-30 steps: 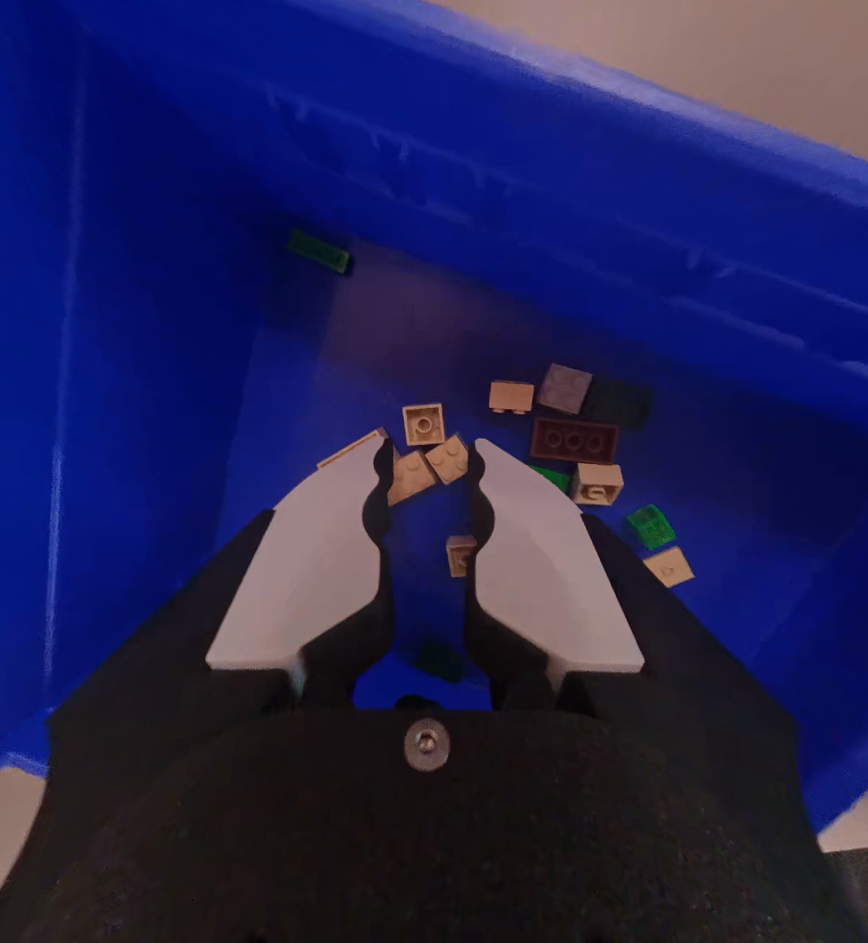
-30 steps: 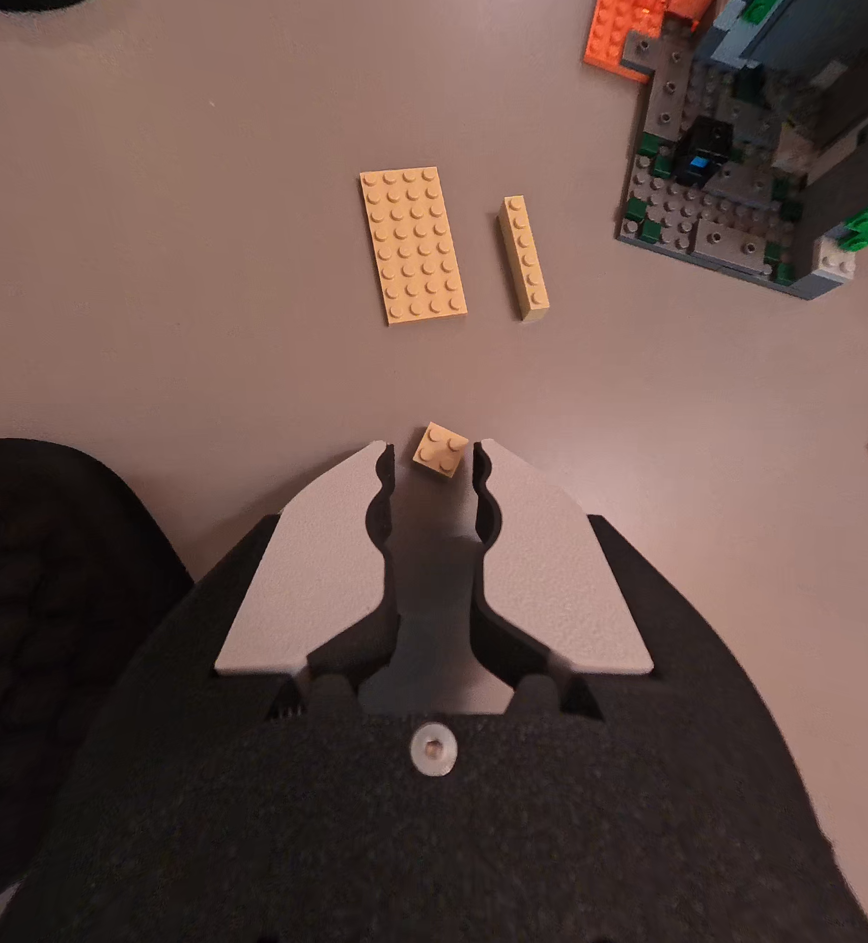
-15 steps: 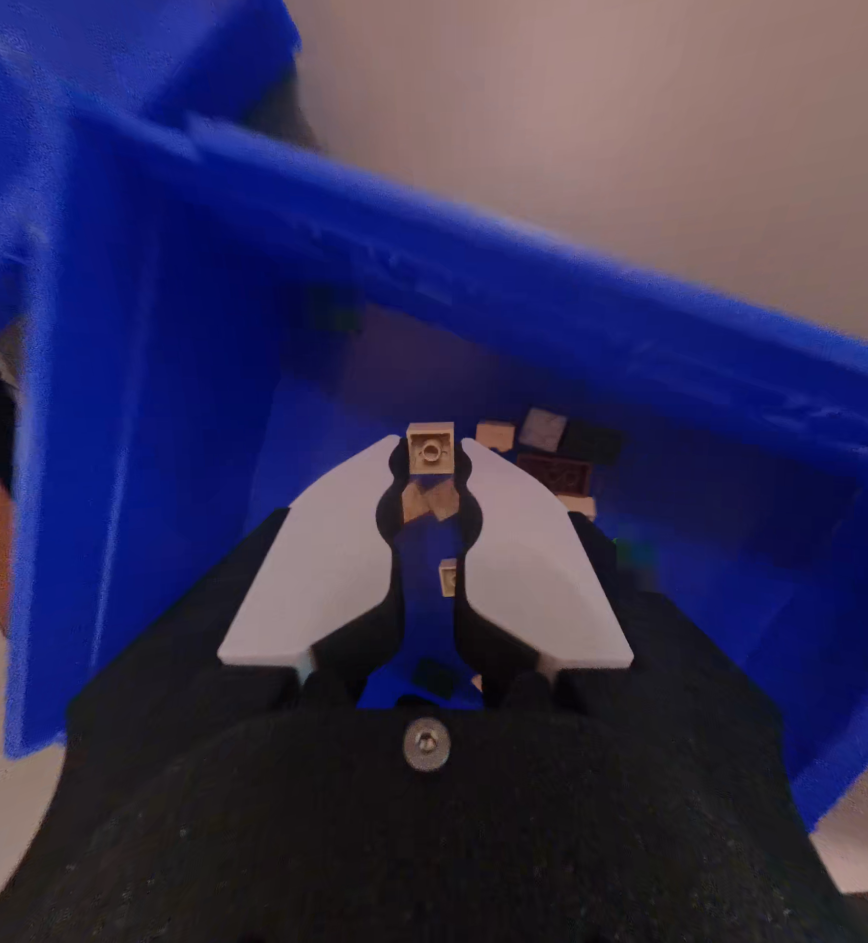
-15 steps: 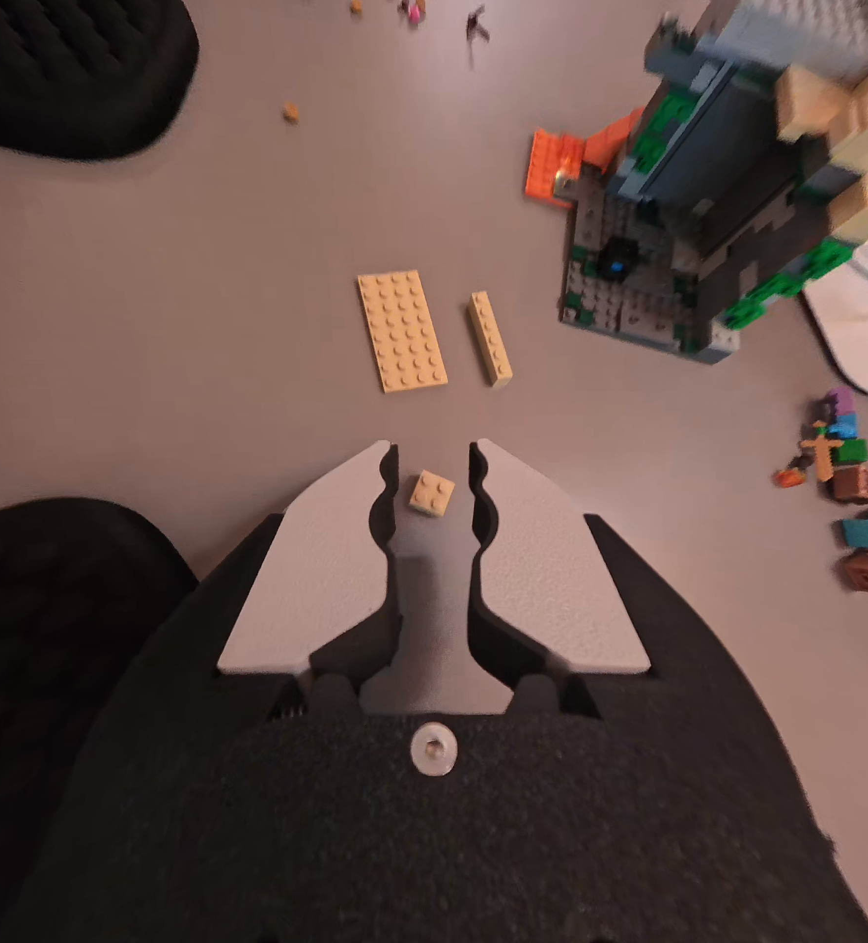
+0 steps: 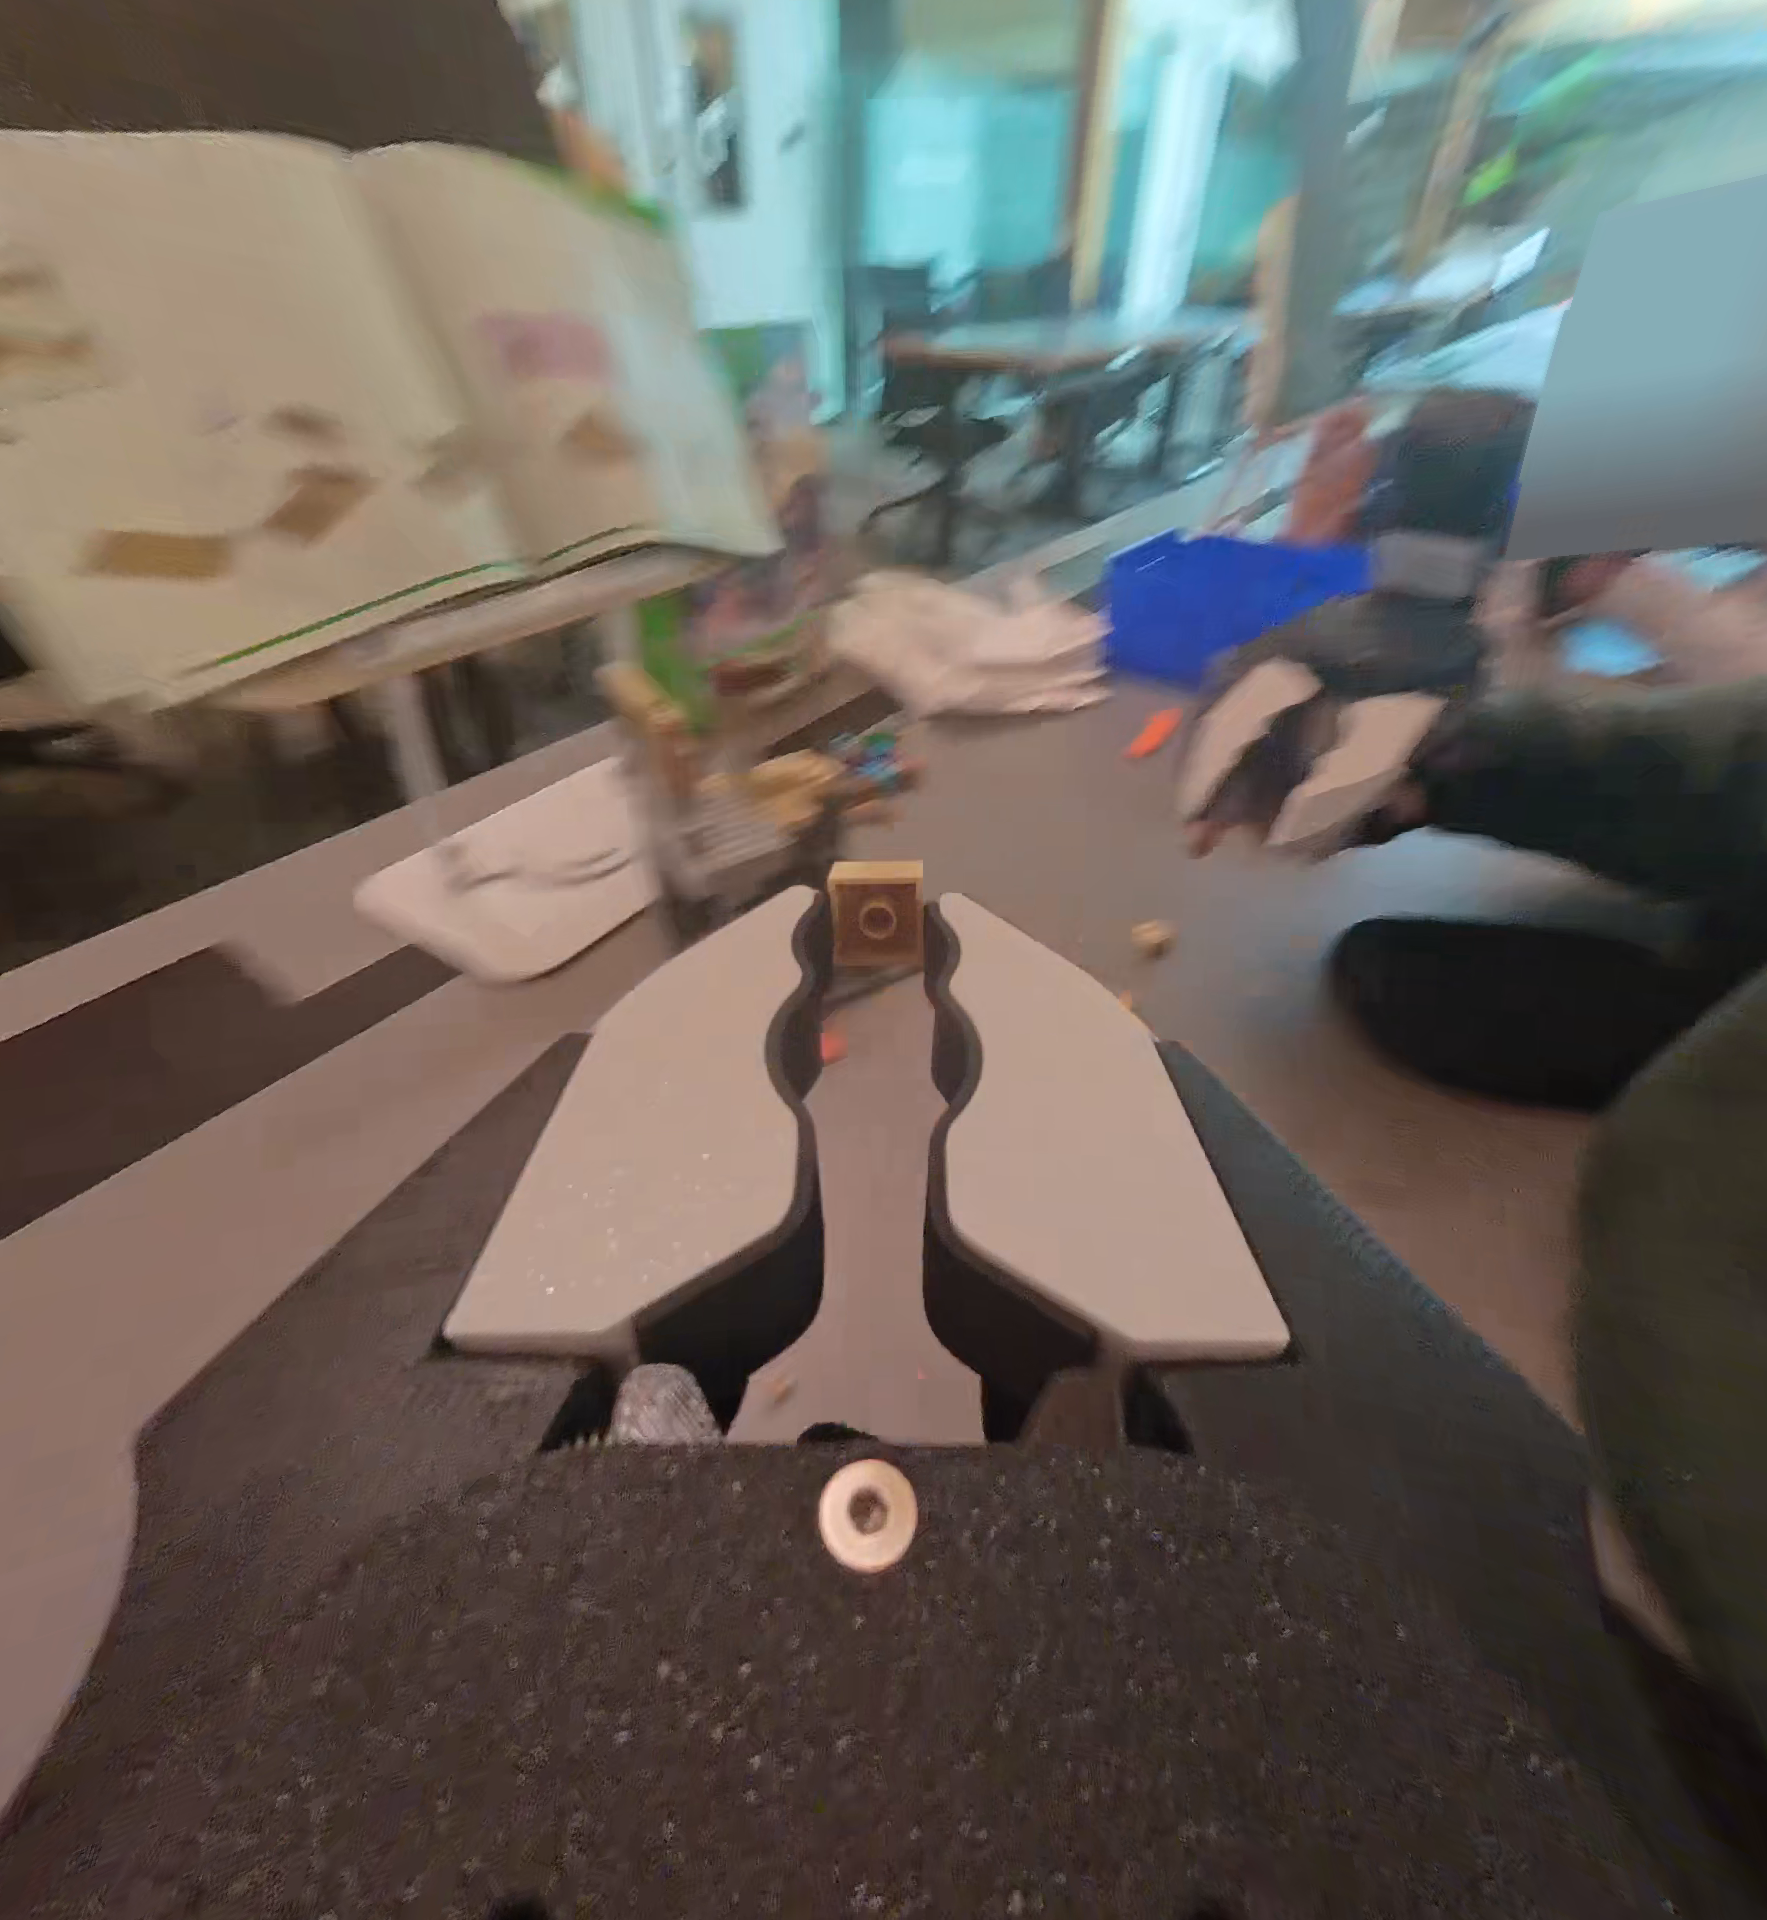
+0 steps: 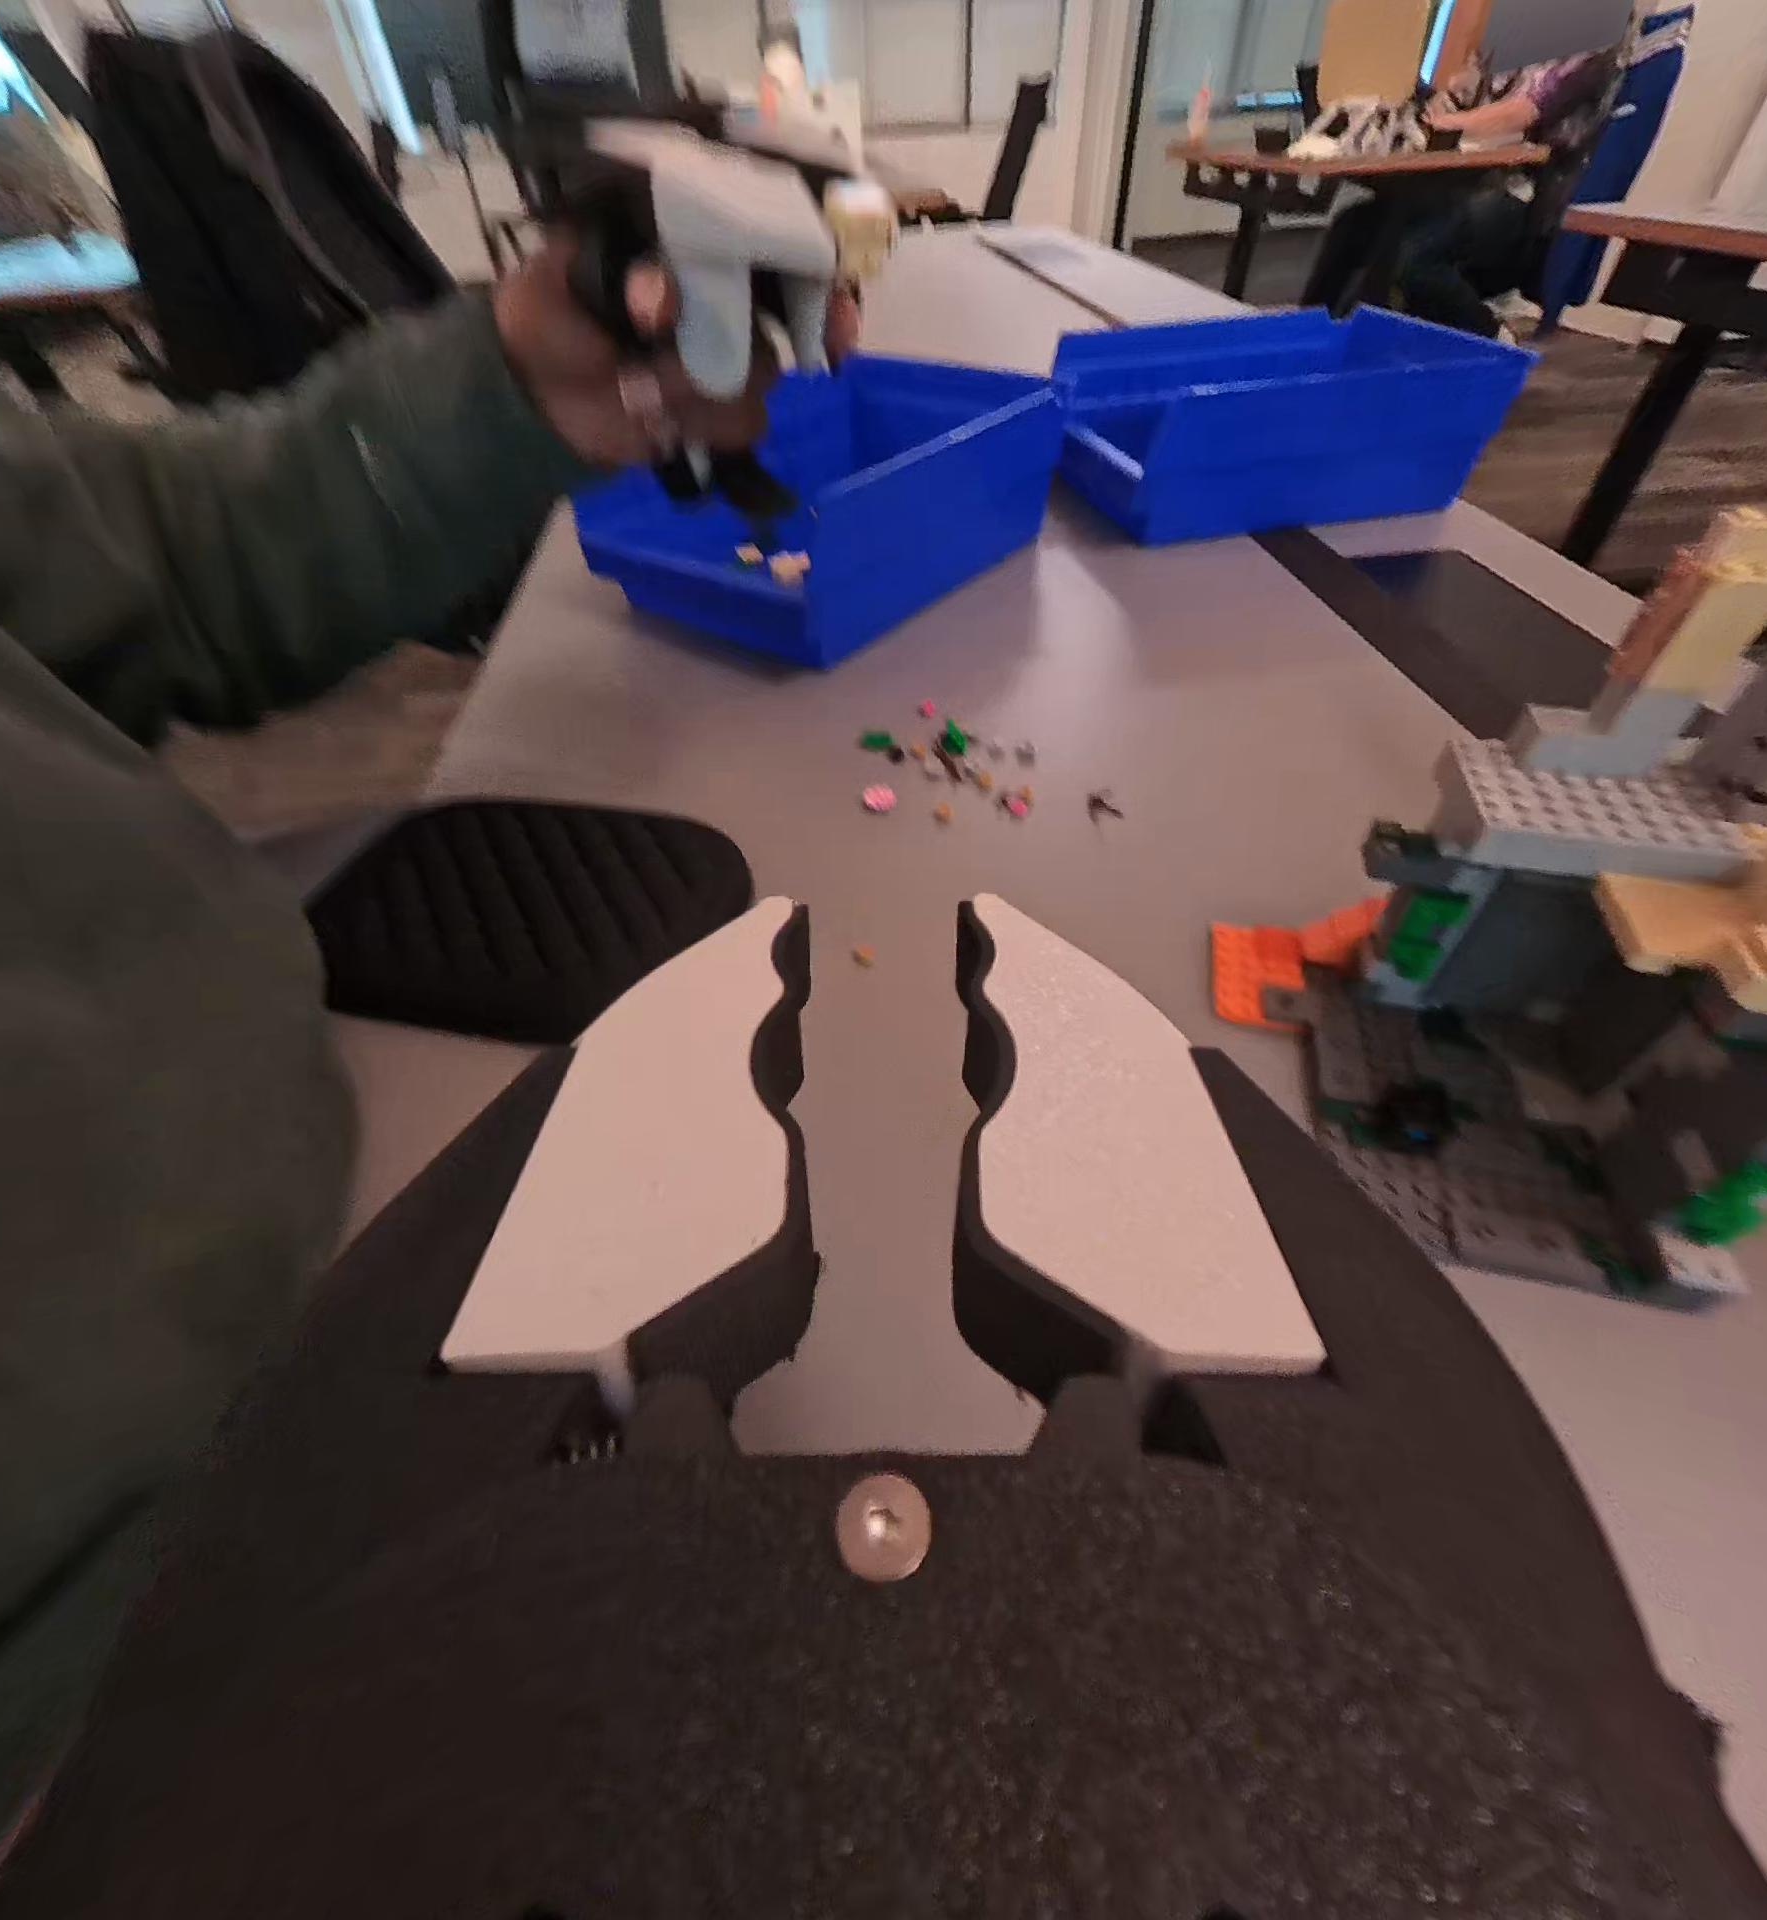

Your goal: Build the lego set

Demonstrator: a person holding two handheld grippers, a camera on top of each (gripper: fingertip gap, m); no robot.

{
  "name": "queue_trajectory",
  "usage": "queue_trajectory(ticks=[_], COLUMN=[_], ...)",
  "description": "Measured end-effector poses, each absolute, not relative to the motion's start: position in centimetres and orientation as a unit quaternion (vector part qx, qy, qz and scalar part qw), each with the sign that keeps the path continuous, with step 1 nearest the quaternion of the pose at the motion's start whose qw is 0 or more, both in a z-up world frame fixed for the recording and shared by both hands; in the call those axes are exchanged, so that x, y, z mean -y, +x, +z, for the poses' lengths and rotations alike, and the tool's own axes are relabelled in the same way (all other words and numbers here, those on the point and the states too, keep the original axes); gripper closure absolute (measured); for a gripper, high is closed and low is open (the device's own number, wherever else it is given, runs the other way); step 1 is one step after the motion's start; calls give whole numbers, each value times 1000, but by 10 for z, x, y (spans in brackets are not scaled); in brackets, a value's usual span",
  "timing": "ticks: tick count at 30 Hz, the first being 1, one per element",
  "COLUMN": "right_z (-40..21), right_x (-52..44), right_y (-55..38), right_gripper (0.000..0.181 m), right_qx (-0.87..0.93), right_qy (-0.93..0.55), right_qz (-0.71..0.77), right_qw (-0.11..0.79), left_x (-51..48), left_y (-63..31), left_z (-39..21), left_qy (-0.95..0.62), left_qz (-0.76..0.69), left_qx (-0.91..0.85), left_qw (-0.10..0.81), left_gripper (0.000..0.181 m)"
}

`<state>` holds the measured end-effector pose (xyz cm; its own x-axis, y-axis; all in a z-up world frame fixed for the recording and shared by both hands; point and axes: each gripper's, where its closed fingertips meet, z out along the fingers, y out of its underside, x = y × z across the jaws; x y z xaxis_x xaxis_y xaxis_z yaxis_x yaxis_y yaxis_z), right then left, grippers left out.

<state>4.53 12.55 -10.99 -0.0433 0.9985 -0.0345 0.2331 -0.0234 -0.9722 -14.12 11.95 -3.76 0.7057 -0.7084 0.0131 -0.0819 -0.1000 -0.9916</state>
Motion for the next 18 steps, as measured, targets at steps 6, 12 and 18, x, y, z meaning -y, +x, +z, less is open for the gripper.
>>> queue_trajectory(ticks=[6, 12, 18], right_z=[-79, -75, -74], right_x=[-109, -108, -101], right_y=[26, 18, 17], right_gripper=[145, 139, 140], right_qx=[481, 385, 336], right_qy=[-553, -580, -579], right_qz=[582, 670, 718], right_qw=[352, 258, 189], left_x=[-113, -112, -107], left_y=[-31, 14, 23], left_z=[-65, -73, -80], left_qy=[-619, -581, -578], left_qz=[-373, -405, -336], left_qx=[-337, -352, -386], left_qw=[603, 612, 636], left_gripper=[165, 165, 165])
